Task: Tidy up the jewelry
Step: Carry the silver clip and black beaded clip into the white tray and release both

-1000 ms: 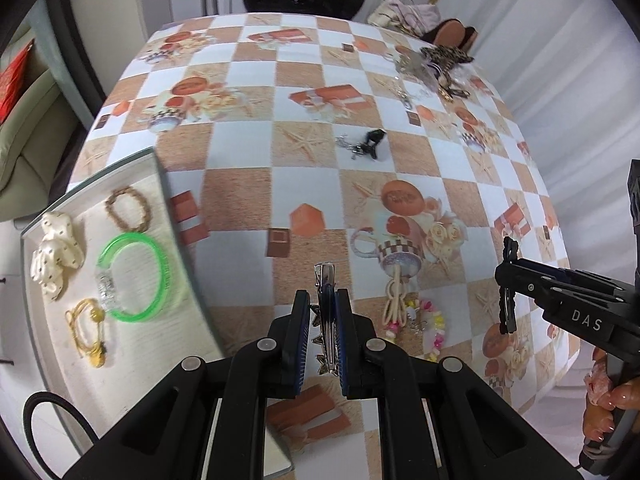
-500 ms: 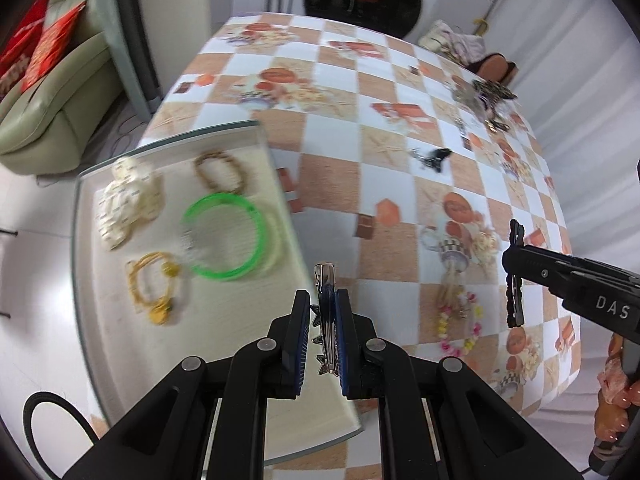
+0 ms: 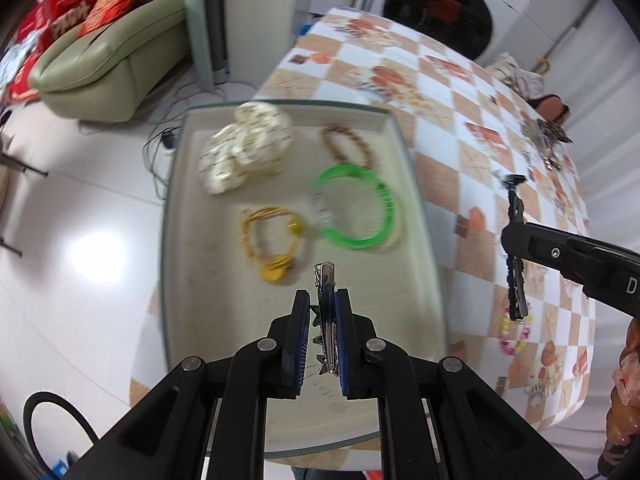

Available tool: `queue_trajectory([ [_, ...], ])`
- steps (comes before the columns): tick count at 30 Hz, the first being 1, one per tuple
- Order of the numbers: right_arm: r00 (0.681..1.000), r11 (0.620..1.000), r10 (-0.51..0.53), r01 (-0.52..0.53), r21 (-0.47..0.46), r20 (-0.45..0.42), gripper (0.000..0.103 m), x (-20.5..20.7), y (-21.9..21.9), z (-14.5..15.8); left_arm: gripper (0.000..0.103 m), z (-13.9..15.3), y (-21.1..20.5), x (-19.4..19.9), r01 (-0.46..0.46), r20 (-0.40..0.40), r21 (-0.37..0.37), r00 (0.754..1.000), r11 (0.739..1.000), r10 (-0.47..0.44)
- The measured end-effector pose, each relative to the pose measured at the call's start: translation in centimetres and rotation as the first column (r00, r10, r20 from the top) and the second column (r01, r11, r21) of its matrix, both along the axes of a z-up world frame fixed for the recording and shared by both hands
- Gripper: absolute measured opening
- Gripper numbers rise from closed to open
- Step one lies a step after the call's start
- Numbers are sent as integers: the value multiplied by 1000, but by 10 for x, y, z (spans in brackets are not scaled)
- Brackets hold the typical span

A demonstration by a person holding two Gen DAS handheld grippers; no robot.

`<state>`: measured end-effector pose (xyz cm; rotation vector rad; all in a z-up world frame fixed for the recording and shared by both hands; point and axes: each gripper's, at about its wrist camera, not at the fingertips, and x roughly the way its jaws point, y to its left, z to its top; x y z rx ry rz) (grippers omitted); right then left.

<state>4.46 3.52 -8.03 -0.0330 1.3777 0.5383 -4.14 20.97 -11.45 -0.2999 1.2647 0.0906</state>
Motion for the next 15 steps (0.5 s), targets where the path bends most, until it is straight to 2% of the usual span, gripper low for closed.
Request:
queue_trajectory([
  [7,994,995,103,-103,15,-47,32,-7,51,-23,17,-20,26,-11,-67,-29,5,997,998,68],
  [15,982,987,160,-161,-7,-96,32,-17,75,-58,17,-46,34,-11,-92,-58,17,994,996,93],
])
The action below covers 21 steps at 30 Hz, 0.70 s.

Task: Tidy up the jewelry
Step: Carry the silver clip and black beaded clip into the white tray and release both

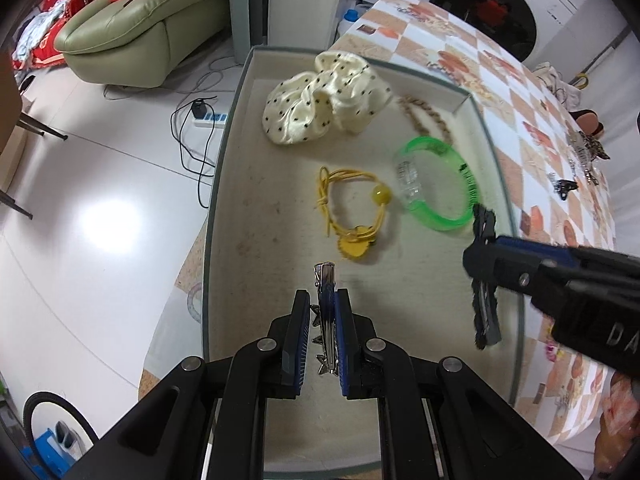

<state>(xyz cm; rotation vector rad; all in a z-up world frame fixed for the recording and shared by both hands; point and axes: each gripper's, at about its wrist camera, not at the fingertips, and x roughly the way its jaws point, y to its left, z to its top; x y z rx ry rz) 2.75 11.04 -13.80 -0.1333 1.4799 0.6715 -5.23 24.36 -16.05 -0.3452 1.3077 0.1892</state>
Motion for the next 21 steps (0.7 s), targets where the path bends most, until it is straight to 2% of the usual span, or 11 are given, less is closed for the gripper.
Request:
queue_trajectory([
  [12,999,999,-6,4,-52,-45,32,2,3,-40,17,-8,-7,7,26,-7,54,1000,998,-26],
  [21,999,999,-6,4,-37,-50,34,6,7,-41,17,-9,-13,12,37,-23,90,999,995,-36],
])
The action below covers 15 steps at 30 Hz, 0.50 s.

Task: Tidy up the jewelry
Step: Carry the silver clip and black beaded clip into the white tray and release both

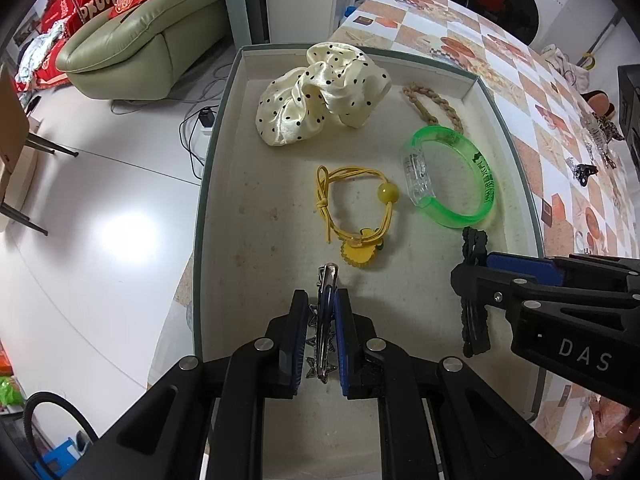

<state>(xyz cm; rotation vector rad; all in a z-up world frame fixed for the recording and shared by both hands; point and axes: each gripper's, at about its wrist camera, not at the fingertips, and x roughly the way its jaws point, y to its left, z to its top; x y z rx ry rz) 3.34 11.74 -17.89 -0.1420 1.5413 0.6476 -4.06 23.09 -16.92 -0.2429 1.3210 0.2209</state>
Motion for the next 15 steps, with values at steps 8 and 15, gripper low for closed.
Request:
queue_trajectory([
  [8,1000,999,-29,29,45,-4,50,14,-15,16,17,2,0,-1,1,-22,4,1000,1000,-1],
  [15,996,992,-87,83,92,32,54,19,-32,50,17,5,-3,-1,13,-39,23,999,1000,-12],
])
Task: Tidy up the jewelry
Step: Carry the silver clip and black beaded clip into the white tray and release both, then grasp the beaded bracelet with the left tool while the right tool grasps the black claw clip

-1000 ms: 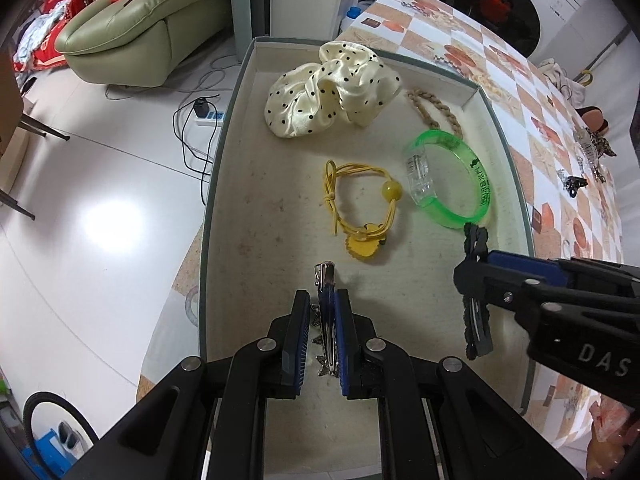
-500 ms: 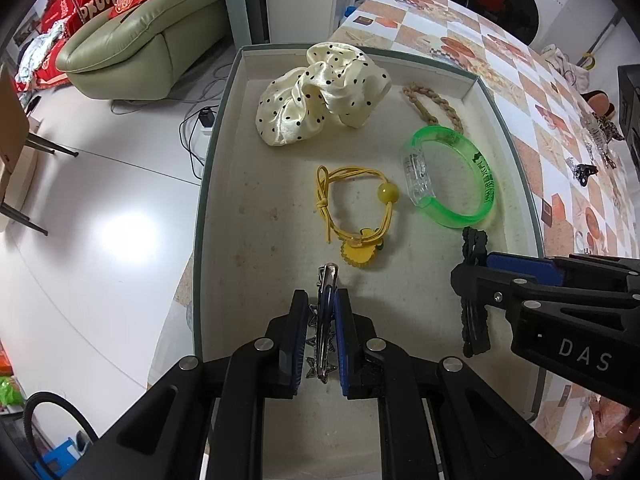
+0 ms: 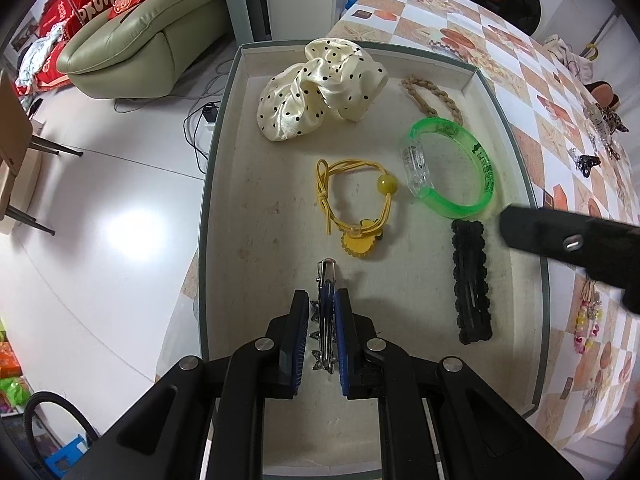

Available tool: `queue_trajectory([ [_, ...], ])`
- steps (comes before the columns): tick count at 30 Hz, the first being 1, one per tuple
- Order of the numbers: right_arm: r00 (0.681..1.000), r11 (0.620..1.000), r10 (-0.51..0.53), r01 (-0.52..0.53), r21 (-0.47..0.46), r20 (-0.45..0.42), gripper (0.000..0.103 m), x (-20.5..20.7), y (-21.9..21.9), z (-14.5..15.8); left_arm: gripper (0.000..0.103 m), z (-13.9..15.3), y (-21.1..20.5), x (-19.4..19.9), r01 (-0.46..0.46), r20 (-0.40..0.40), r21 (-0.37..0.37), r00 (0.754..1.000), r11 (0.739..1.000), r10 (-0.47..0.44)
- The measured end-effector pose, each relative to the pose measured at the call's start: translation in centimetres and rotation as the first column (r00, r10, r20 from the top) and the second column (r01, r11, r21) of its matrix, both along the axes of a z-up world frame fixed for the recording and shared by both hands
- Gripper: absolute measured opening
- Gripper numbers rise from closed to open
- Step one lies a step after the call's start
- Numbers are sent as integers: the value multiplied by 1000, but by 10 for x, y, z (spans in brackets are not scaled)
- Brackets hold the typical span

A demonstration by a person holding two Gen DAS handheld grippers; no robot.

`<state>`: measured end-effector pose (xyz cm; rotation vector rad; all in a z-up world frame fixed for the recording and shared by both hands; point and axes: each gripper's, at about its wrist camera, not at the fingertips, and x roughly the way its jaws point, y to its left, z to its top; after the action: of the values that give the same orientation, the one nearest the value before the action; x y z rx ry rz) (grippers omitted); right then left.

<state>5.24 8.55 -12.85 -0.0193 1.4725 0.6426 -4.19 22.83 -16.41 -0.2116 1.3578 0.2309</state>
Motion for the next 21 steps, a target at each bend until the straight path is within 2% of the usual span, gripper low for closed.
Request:
queue_trajectory([
  [3,1000,1000,-24,24,-2,16,55,-4,-11,12,19,0,0,1,10,-12,6,1000,1000,-10],
  [4,999,999,-33,33,-6,23,56,-6,-15,15,28,0,-1,1,15,-17,4,1000,1000,-15],
  [5,999,999,-41,41,-11,28,56,-8,-21,18,68,0,-1,1,16,-18,10,1000,1000,-16],
  [6,998,999,-49,50,-16,30,56,-9,-26,20,100,2,-2,0,12,-13,25,1000,1000,-12],
  [8,997,997,-69,70,-27,31,57,-11,-37,22,102,10,-5,0,15,20,42,1000,999,-16],
  [12,993,992,-114,116,-59,24,58,-12,-63,22,102,9,-10,4,28,-5,46,1000,999,-28],
  [17,982,977,-191,191,-94,14,62,-12,-102,23,103,17,-21,9,52,-1,63,999,997,-52],
  [19,975,970,-223,223,-101,11,70,-12,-117,22,103,21,-29,14,76,-1,65,997,995,-76],
  [20,970,965,-242,242,-102,11,83,-12,-124,22,103,23,-32,15,86,0,64,996,994,-86],
  [21,964,959,-266,266,-99,14,87,-12,-133,23,103,25,-35,16,98,1,64,995,993,-98],
])
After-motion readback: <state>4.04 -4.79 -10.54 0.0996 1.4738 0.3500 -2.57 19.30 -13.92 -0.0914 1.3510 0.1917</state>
